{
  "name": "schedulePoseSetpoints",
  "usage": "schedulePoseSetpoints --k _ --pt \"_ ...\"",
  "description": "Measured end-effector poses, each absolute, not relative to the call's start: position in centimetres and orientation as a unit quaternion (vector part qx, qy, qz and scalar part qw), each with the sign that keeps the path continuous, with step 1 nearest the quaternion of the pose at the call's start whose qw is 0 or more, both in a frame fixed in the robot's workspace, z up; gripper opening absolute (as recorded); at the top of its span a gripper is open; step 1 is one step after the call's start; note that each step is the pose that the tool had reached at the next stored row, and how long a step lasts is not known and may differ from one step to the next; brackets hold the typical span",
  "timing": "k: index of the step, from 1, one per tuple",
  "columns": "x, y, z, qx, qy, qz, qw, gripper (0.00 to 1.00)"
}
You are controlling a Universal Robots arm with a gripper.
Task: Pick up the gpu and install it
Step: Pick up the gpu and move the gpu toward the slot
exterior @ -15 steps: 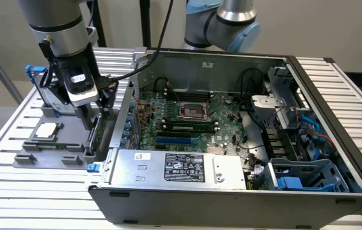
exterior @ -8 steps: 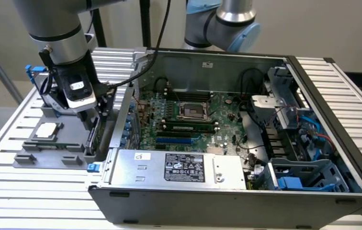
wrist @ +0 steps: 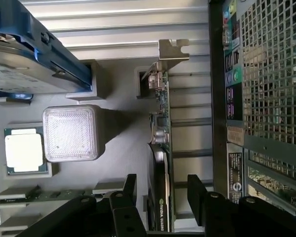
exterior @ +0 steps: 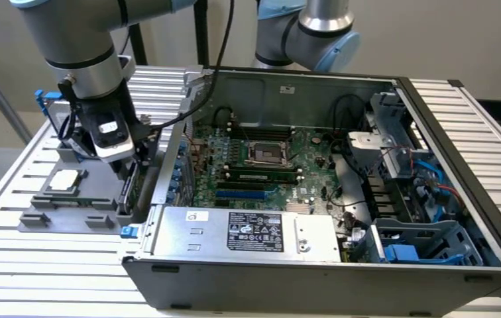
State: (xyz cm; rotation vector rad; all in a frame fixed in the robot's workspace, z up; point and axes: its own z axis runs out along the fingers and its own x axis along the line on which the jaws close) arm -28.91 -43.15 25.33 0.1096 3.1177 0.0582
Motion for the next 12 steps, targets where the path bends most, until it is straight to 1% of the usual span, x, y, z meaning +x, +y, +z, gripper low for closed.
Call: schedulePoseSetpoints --k 9,12 --pt "-29.0 -41.4 24.2 0.036 0.999 0.016 0.011 0.54" --pt "-29.0 -41.4 24.1 0.036 0.999 0.014 0.011 0.54"
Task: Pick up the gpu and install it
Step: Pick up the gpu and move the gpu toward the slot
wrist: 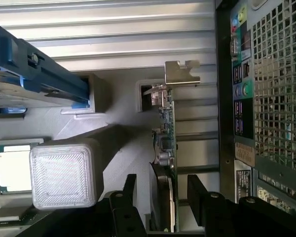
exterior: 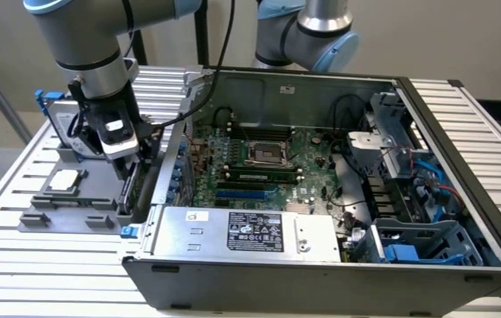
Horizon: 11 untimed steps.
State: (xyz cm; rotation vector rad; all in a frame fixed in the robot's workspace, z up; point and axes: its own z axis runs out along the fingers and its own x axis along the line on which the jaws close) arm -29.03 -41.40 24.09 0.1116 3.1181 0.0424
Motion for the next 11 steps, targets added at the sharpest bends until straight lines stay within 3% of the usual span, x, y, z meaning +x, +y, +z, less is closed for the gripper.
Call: schedulePoseSetpoints --k 11 --pt "-28.99 -41.88 24.04 0.036 0.999 0.013 0.004 0.54"
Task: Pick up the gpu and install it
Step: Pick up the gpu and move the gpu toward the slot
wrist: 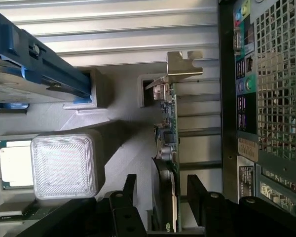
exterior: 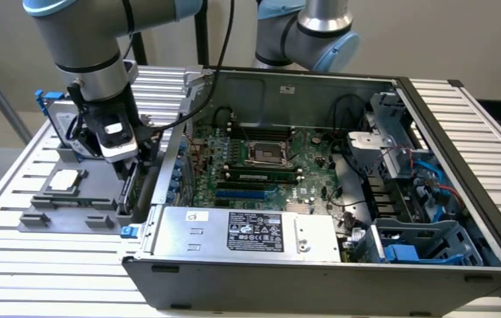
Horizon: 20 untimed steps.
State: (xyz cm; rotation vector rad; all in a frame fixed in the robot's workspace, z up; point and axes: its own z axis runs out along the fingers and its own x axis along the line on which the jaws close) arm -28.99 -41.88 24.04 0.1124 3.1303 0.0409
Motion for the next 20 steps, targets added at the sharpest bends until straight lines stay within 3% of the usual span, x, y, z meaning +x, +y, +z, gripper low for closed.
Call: schedulePoseSetpoints --k 4,7,19,20 --pt "-28.92 -42.0 24.02 0.036 0.999 0.013 0.004 0.51" --pt "-28.81 -42.11 24.02 0.036 0.999 0.013 0.004 0.38" --pt "-28.71 -42.59 24.02 0.036 0.999 0.013 0.003 0.36" --pt "-28.71 -42.59 24.02 0.036 0.999 0.013 0.003 0.29"
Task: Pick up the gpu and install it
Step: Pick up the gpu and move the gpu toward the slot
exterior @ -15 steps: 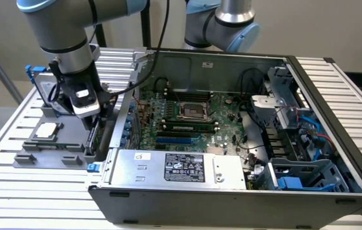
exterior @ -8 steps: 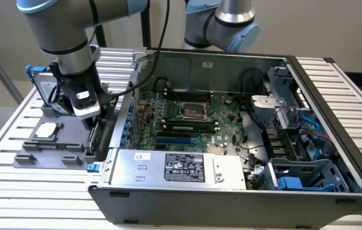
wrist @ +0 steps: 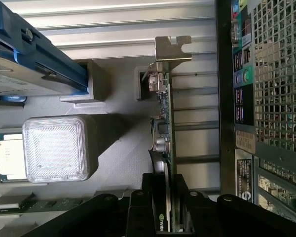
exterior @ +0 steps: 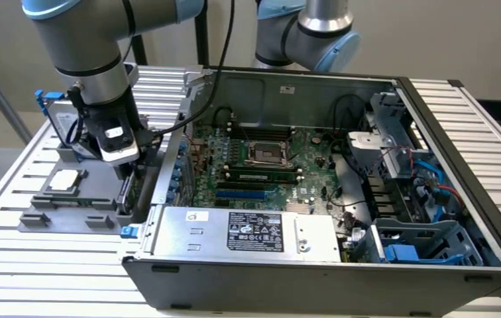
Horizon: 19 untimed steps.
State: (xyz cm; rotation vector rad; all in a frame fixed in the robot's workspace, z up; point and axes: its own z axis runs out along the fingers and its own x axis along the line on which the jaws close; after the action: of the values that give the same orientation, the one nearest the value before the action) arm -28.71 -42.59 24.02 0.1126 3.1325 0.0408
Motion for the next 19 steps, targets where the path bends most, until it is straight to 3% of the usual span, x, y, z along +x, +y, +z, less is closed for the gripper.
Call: schedulePoseSetpoints --k 19 --pt "-29.23 -42.59 24.02 0.005 1.0 0.013 0.003 0.27"
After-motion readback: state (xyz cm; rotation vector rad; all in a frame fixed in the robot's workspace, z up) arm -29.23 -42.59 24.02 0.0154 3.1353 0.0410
